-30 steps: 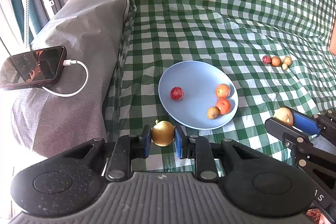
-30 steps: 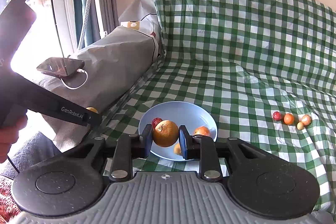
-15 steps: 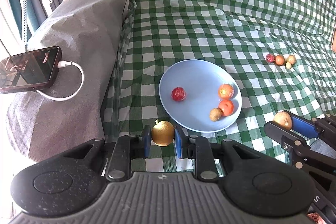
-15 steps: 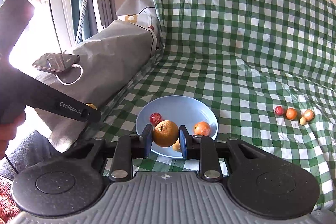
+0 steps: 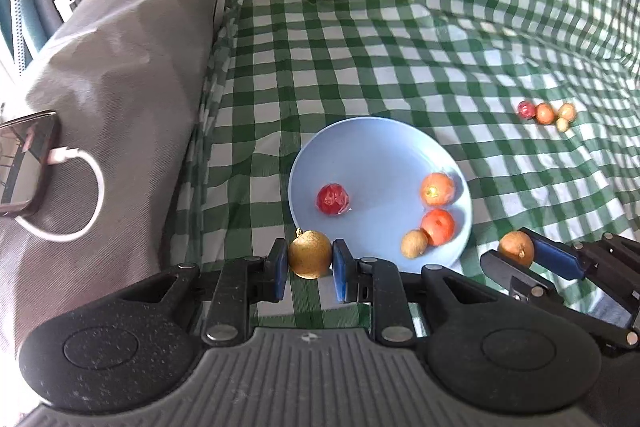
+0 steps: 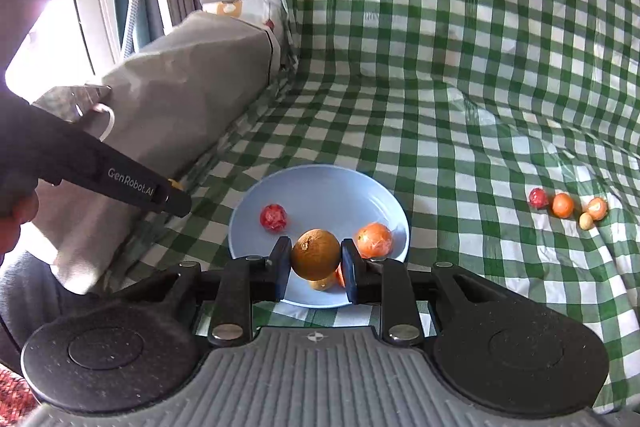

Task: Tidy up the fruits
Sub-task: 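Carry both fruits over the blue plate and open both tools to release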

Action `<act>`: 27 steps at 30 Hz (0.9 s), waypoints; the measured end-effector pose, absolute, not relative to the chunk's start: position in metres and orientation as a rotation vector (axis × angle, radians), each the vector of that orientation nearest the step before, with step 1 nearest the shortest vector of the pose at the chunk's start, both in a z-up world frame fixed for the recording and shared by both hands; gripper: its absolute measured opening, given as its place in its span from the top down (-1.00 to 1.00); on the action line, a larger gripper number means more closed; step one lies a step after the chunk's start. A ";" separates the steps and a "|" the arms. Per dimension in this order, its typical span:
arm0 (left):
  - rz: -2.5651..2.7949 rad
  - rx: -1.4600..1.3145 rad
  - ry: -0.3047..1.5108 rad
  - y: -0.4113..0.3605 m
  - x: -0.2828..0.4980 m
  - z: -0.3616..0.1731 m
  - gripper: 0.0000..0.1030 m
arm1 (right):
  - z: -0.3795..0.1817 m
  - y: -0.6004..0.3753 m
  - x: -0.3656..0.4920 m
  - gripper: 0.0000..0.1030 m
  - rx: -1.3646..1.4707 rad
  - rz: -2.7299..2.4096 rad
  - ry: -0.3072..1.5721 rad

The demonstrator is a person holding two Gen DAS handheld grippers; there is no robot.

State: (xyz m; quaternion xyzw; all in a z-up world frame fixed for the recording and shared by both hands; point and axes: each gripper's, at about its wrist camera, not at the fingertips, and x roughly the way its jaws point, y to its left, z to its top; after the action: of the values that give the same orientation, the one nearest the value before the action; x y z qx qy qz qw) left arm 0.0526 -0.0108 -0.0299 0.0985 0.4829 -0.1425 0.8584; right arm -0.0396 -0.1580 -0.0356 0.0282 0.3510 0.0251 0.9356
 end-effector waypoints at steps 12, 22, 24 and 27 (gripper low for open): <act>-0.302 0.235 1.059 -0.037 0.096 -0.065 0.50 | -0.073 -0.168 0.008 0.46 0.053 0.040 0.804; -0.284 0.275 1.084 -0.053 0.122 -0.092 0.40 | -0.095 -0.169 0.039 0.46 0.028 0.064 0.838; -0.309 0.273 1.083 -0.052 0.123 -0.088 -0.25 | -0.097 -0.170 0.045 0.45 0.032 0.068 0.844; -0.286 0.252 1.019 -0.047 0.114 -0.071 -0.99 | -0.094 -0.174 0.051 -0.06 0.044 0.065 0.859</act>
State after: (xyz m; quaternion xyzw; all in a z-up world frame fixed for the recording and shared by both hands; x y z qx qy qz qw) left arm 0.1138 -0.0466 -0.0707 0.1201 0.4847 -0.1360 0.8556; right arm 0.0506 -0.1744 -0.0935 0.0211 0.4161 0.0317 0.9085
